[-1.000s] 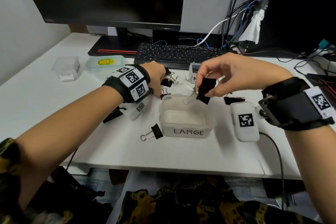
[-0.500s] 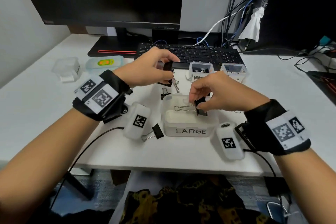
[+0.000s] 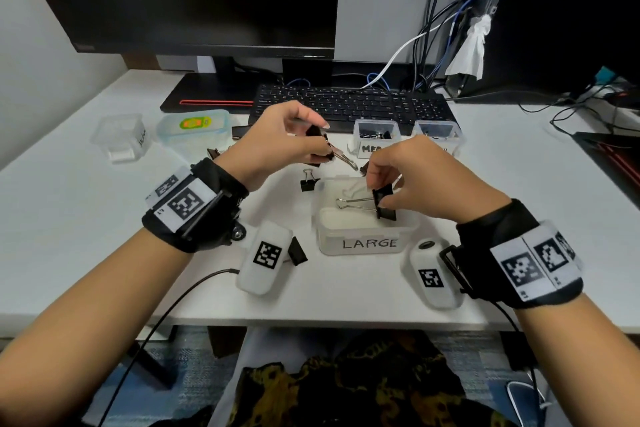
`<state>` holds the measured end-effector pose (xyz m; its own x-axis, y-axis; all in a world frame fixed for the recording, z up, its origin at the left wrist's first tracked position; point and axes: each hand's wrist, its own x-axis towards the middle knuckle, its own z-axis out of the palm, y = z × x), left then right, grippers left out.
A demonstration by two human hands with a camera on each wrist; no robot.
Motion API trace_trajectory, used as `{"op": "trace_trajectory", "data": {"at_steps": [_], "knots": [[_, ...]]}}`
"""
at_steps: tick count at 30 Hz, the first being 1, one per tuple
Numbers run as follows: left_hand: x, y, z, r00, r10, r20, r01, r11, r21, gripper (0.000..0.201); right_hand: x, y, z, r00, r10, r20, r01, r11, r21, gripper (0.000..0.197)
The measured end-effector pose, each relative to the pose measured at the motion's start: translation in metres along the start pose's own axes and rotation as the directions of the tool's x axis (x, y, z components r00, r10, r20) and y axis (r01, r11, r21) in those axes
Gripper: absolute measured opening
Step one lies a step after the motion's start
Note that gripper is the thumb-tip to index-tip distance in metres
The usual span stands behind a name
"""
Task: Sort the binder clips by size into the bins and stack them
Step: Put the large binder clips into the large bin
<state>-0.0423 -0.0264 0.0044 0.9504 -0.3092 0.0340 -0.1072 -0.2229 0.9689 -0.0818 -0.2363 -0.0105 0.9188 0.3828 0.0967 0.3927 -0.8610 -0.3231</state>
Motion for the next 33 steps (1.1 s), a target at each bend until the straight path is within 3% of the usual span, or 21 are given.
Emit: {"op": "trace_trajectory", "data": {"at_steps": [7, 11, 16, 23, 26, 33], "knots": [[0.000, -0.008, -0.002, 0.995, -0.101, 0.019, 0.103, 0.973, -0.206, 0.017, -0.004, 0.003, 0.003, 0.997, 0.053, -0.058, -0.059, 0.992, -0.116, 0.031], [-0.001, -0.006, 0.001, 0.991, -0.127, 0.041, 0.133, 0.965, -0.224, 0.004, -0.002, 0.010, 0.003, 0.996, 0.083, -0.042, -0.088, 0.988, -0.126, 0.027], [0.001, -0.010, 0.008, 0.998, -0.053, -0.019, 0.049, 0.986, -0.159, 0.014, -0.002, 0.022, 0.004, 0.996, 0.089, -0.018, -0.088, 0.995, 0.048, 0.015], [-0.004, -0.007, 0.009, 0.991, 0.131, -0.023, -0.129, 0.989, 0.067, 0.048, -0.007, 0.011, 0.002, 0.989, 0.125, 0.080, -0.133, 0.986, 0.099, 0.010], [-0.007, -0.008, 0.008, 0.980, 0.199, 0.030, -0.201, 0.966, 0.163, 0.047, -0.009, 0.002, 0.004, 0.988, 0.106, 0.111, -0.120, 0.985, 0.127, 0.013], [-0.008, -0.015, 0.001, 0.979, 0.184, 0.091, -0.194, 0.973, 0.128, 0.043, -0.007, -0.001, 0.004, 0.992, 0.125, 0.026, -0.124, 0.992, -0.031, 0.005]]}}
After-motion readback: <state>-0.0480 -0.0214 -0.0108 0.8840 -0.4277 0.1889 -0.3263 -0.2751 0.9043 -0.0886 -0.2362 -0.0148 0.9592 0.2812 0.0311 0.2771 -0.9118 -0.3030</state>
